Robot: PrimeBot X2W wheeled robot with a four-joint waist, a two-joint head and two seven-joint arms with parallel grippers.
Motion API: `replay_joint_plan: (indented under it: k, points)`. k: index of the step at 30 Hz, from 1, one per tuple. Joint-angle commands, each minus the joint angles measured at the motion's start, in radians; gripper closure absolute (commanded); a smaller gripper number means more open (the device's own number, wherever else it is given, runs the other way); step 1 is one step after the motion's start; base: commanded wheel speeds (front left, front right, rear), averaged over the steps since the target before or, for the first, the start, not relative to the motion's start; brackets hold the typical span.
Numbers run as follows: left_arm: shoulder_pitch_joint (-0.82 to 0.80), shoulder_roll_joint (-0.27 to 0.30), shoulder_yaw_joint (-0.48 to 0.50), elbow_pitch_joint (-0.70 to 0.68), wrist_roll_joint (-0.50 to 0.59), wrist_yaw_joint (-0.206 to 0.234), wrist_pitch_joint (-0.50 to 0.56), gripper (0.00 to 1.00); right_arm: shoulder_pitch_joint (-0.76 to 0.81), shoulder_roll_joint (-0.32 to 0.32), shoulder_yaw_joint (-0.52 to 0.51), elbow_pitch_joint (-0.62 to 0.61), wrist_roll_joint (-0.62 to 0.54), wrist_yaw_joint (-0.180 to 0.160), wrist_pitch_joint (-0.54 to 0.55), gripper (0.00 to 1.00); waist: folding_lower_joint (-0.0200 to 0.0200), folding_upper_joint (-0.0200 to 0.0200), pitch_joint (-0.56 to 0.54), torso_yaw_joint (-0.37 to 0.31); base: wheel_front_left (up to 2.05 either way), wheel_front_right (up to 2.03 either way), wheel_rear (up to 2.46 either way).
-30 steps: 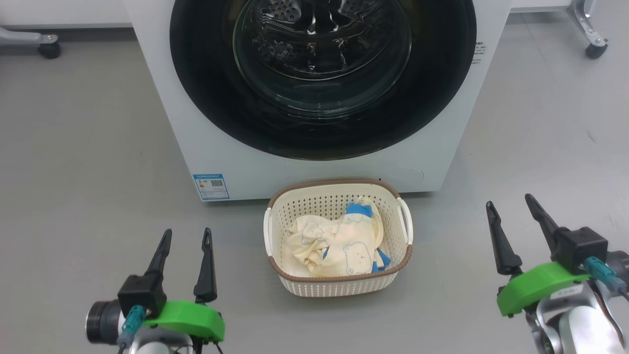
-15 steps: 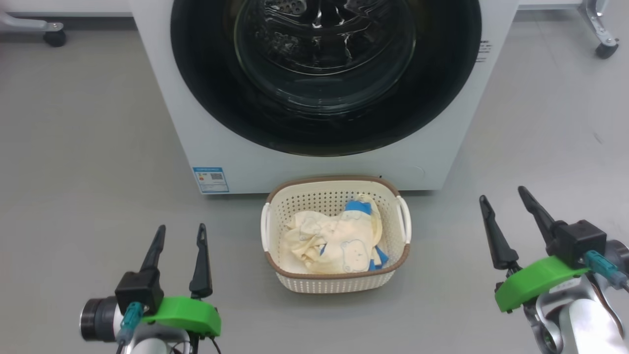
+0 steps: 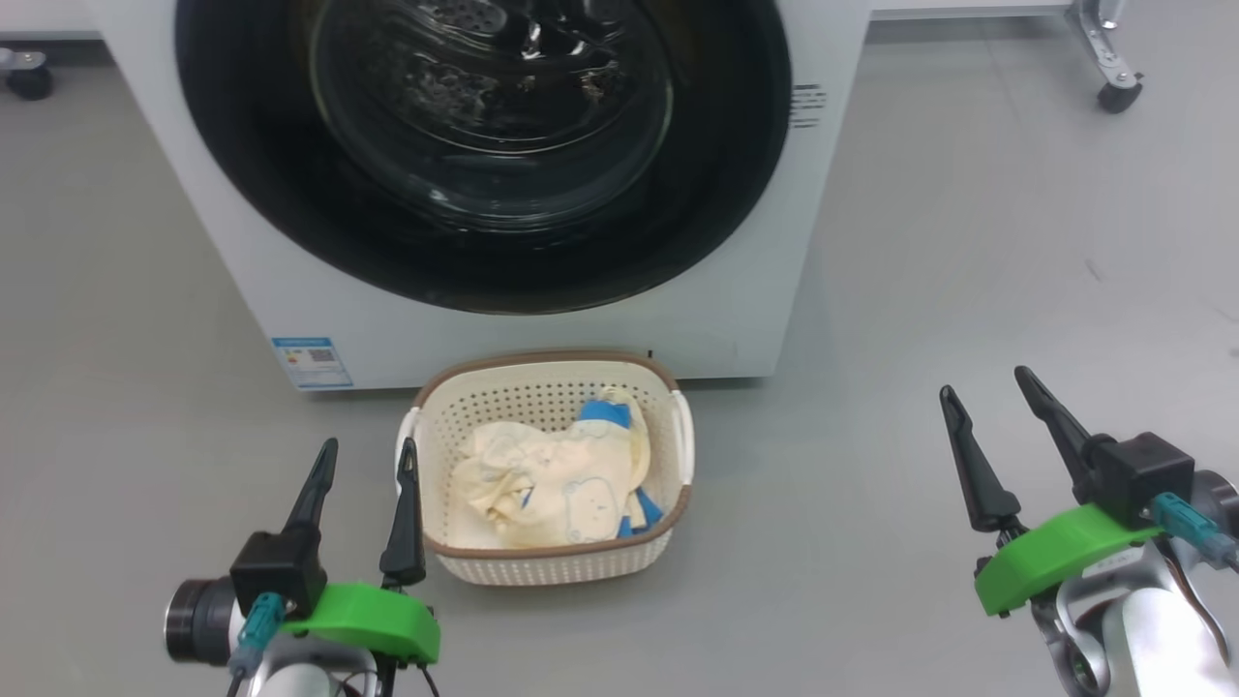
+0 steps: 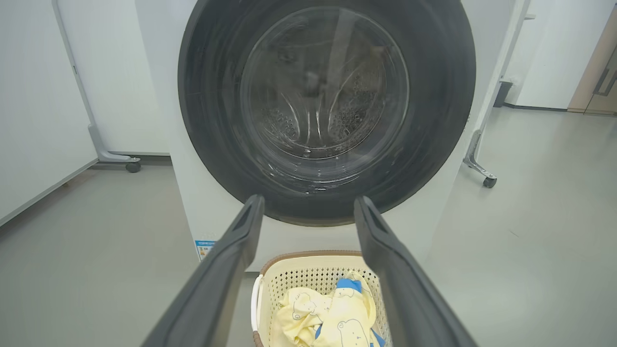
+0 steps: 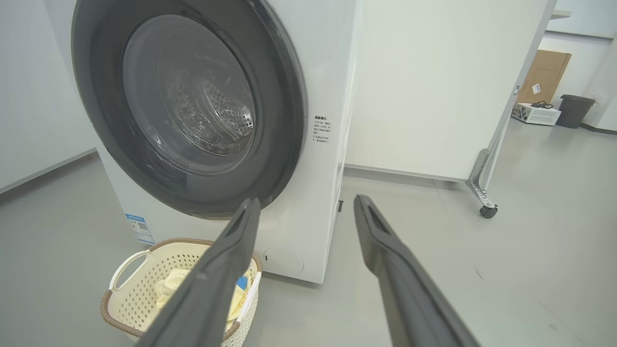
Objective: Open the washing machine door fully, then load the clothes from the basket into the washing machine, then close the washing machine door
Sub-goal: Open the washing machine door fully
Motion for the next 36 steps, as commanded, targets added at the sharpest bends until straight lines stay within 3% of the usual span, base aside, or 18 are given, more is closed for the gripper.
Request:
replay_joint_plan:
  k: [1,17,36]
  points:
    - [-0.051,0.013,0.028,-0.031,0.012,0.000,-0.014,0.00,-0.049,-0.015,0.017,-0.032,0.007,-0.003,-0.011,0.00,0.0000,0.0000,0.000,-0.002,1.23,1.23,-2.46]
    - [-0.050,0.013,0.027,-0.036,-0.001,-0.013,-0.014,0.00,-0.053,-0.015,0.013,-0.022,0.017,-0.003,-0.018,0.00,0.0000,0.0000,0.001,-0.014,0.95,0.95,-1.91]
    - [-0.047,0.012,0.030,-0.045,-0.004,-0.025,-0.014,0.00,-0.055,-0.015,0.010,-0.020,0.022,-0.003,-0.028,0.00,0.0000,0.0000,0.009,-0.022,0.07,0.07,-0.14]
